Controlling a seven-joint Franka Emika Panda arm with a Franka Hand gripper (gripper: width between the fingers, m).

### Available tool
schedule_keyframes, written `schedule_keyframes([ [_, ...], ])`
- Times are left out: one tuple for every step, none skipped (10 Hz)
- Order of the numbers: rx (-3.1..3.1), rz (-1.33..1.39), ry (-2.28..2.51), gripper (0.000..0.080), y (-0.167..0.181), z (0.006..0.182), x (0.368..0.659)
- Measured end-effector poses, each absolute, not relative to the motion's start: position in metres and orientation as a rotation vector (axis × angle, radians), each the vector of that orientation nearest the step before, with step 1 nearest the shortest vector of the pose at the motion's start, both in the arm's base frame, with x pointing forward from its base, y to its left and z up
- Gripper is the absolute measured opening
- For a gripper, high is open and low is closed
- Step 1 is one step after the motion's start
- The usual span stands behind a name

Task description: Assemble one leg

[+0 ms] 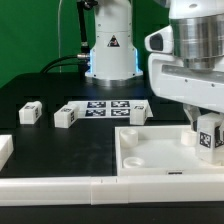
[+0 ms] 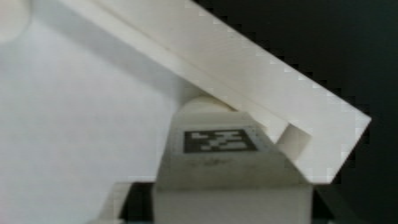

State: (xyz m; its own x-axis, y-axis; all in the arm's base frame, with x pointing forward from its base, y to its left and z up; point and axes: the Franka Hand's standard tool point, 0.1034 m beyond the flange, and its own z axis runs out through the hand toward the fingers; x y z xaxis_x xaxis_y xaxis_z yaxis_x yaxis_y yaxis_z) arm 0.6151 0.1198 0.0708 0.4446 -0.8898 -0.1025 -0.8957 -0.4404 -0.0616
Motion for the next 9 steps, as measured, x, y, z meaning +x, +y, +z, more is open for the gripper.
schedule_keyframes([
  [-2.556,0.087,1.628,0.0367,0.1204,0.0708,0.6150],
  [-2.578,0.085,1.593,0.0367,0.1206,0.0708,0.6150],
  [-2.604,0.082,1.548,0.0508,0.1207,0.0707,0.6149],
  [-2.606,0.082,1.545,0.0604,0.1215,0.0708,0.6148],
  [-2.667,0.074,1.435,0.0604,0.1234,0.0710,0.6146],
  [-2.772,0.061,1.211,0.0641,0.1247,0.0709,0.6142],
  [-2.852,0.048,1.001,0.0647,0.1253,0.0708,0.6140],
  [-2.924,0.017,0.774,0.0647,0.1265,0.0706,0.6147],
  [-2.982,-0.032,0.522,0.0649,0.1261,0.0707,0.6173],
])
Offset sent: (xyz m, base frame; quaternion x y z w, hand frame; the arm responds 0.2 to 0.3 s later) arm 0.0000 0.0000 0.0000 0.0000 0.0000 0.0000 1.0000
